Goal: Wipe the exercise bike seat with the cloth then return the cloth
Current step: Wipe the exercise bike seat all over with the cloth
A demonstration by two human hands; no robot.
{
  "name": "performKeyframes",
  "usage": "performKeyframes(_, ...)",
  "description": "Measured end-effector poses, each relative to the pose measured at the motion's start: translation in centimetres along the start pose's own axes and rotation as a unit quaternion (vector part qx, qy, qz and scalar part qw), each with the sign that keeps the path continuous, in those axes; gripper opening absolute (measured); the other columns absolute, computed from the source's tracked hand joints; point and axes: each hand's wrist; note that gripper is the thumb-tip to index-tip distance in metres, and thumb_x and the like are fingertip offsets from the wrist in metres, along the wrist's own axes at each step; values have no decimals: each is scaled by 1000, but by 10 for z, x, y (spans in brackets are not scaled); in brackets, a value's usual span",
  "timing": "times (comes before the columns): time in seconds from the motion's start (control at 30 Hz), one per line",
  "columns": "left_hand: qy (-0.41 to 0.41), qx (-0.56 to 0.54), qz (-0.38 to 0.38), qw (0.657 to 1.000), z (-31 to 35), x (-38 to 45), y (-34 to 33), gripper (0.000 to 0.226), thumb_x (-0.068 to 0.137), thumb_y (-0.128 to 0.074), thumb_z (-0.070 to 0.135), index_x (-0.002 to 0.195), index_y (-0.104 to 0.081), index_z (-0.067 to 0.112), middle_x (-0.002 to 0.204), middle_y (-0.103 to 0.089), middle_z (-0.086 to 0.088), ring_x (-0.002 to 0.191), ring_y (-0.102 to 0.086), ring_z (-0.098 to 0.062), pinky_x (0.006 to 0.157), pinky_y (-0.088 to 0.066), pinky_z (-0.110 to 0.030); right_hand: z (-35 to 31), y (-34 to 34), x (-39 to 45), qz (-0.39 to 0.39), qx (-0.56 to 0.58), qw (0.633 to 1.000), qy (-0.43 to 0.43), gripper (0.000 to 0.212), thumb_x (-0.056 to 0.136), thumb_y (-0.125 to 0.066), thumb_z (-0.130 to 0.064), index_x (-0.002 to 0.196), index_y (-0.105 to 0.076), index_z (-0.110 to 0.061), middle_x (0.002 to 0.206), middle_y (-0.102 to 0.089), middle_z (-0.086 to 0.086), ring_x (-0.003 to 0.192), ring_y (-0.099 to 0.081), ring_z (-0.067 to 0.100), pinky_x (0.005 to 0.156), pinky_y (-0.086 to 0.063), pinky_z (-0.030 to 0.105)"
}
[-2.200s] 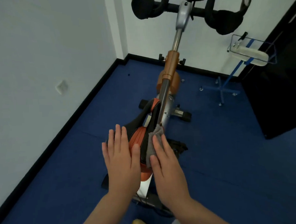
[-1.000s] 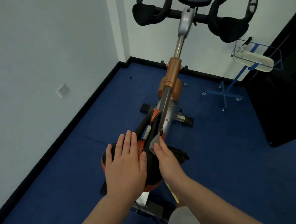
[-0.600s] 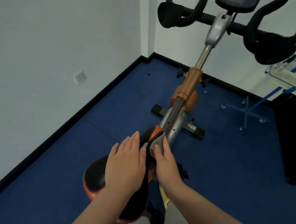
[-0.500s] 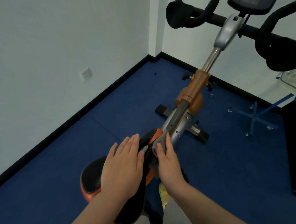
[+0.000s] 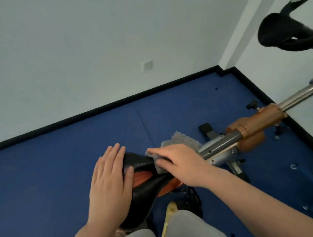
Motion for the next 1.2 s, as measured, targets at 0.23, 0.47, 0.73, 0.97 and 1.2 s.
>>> performKeyframes(0.23, 110, -62, 40, 991, 6, -12, -3, 62, 90, -21, 51, 147, -21, 27, 154, -14, 19, 142, 0, 4, 115, -7, -23, 13, 33, 13, -161, -17, 986, -30, 38, 103, -35, -37, 138, -49, -41, 139, -54, -20, 128, -48, 2, 107, -37, 27)
performKeyframes(0.47, 132, -108, 59, 984, 7, -11, -1, 59, 89, -30, 50, 144, -28, 29, 149, -22, 23, 138, -4, 11, 111, -11, -19, -8, 4, 55, -168, 10, 986, -13, 37, 103, -33, -32, 127, -61, -34, 122, -69, -6, 114, -60, 16, 101, -43, 42)
performKeyframes(0.73, 137, -131, 95, 977, 8, -11, 0, 46, 95, -42, 31, 141, -38, 30, 146, -28, 26, 136, -13, 12, 108, -17, -15, 16, 21, 43, -208, -17, 978, -31, 37, 103, -32, -37, 128, -60, -39, 124, -67, -12, 115, -59, 11, 101, -43, 36)
performKeyframes(0.97, 184, -151, 167, 957, 10, -18, -3, 38, 96, -46, 20, 133, -50, 25, 139, -40, 22, 130, -31, 8, 99, -21, -7, -13, -6, 69, -187, 78, 979, 18, 42, 102, -37, -41, 143, -39, -44, 147, -47, -16, 134, -43, 7, 113, -33, 34)
performKeyframes(1.2, 160, -153, 120, 968, 13, -30, -8, 48, 97, -30, 34, 145, -23, 34, 149, -11, 30, 137, -1, 14, 108, -19, -19, 0, 8, 61, -236, 57, 970, -6, 40, 103, -33, -42, 142, -41, -46, 141, -53, -18, 130, -47, 5, 112, -34, 30)
Point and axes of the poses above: each hand's wrist, its own x-axis towards the middle knuckle, its own y-axis out of the back of the hand, z = x × y
